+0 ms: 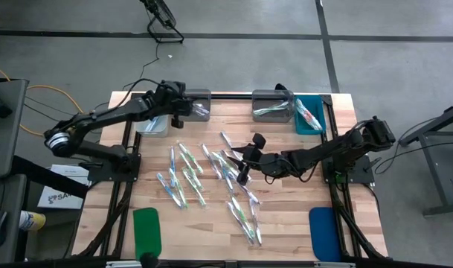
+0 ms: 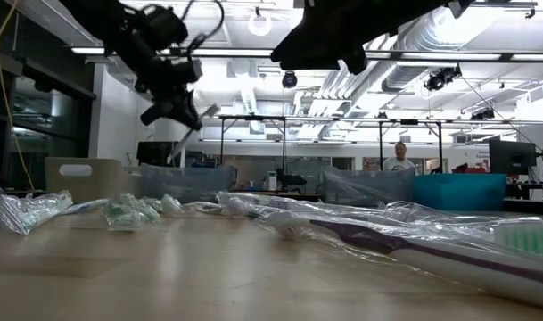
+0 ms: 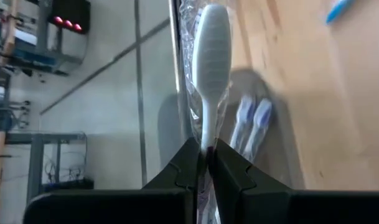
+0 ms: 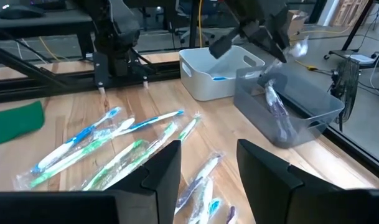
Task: Pick & Place Toothbrushes
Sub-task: Put the violet toothbrush into the left black bin
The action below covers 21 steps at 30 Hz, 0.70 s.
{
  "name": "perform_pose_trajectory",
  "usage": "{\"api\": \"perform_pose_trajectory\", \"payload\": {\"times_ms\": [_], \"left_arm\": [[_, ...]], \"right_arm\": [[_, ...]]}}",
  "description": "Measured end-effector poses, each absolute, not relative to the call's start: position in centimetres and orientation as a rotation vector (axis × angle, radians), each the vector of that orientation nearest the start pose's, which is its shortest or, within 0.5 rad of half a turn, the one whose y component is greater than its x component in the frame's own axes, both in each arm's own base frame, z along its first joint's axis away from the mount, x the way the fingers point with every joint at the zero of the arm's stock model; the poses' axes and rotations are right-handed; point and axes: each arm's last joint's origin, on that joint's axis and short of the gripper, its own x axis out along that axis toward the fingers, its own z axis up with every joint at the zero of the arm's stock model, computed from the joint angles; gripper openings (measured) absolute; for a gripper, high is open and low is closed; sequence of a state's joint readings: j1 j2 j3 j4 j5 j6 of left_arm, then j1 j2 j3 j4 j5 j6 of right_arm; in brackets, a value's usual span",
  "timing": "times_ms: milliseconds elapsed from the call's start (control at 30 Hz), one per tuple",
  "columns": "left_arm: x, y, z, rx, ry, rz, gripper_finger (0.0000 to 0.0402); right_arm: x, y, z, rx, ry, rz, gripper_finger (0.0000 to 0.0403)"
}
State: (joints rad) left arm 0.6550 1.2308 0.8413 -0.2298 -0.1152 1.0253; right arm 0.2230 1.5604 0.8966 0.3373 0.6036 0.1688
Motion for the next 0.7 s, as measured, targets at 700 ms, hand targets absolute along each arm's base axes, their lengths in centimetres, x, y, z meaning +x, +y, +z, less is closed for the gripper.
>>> {"api": "perform_pose_trajectory", "payload": {"times_ms": [700], "left_arm": [[22.6,19.6,21.4,0.814,1.209,0.282,0.0085]], "right_arm": [[32.6,5.7,22.6,-0.011,0.362,-0.405,0.0149]]}}
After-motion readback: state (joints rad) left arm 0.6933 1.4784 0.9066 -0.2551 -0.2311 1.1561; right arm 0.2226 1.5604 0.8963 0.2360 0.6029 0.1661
